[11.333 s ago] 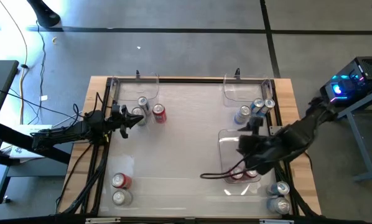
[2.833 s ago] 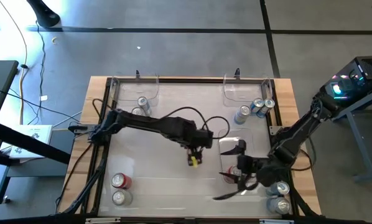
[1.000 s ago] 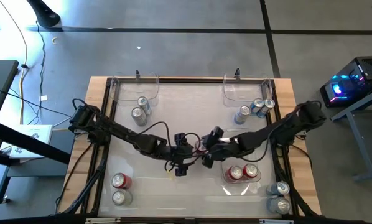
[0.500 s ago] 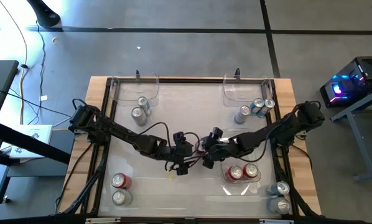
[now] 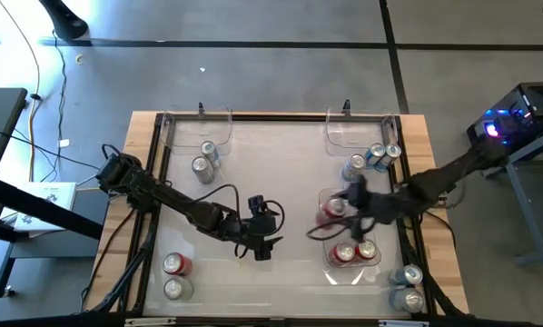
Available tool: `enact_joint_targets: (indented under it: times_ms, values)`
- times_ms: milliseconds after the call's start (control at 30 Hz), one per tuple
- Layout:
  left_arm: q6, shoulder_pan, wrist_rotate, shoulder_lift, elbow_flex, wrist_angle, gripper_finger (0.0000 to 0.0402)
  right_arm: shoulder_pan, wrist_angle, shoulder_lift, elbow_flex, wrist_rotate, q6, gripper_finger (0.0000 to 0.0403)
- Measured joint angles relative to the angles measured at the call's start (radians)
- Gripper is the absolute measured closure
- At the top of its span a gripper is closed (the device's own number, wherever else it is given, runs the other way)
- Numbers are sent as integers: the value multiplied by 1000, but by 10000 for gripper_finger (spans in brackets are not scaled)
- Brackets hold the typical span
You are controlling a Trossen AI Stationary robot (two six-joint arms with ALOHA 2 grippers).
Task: Sort soda cans
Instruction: Put the top orange soda can into the bottom right transparent bin
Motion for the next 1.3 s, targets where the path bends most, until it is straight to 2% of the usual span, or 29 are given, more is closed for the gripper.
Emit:
enact_joint_targets:
  times_ms: [133, 267, 400, 600, 767, 1167, 1300]
  values:
    - [0, 1, 0, 0, 0, 12, 83, 94, -236, -77, 0, 78, 180, 119]
    - [0, 3, 0, 0, 0, 12, 83, 181, -372, -86, 0, 137, 324, 119]
    - [0, 3, 0, 0, 0, 15, 83, 241, -383, -83, -45, 156, 418, 119]
    - [1, 3, 0, 0, 0, 15, 83, 289, -341, -81, -208, 145, 584, 119]
    - [1, 6, 1, 0, 0, 16, 83, 294, -236, -81, -285, 141, 593, 119]
    - [0, 18, 3, -1, 0, 16, 83, 294, -212, -81, -296, 104, 571, 119]
    - [0, 18, 3, -2, 0, 16, 83, 294, -211, -81, -296, 90, 570, 92]
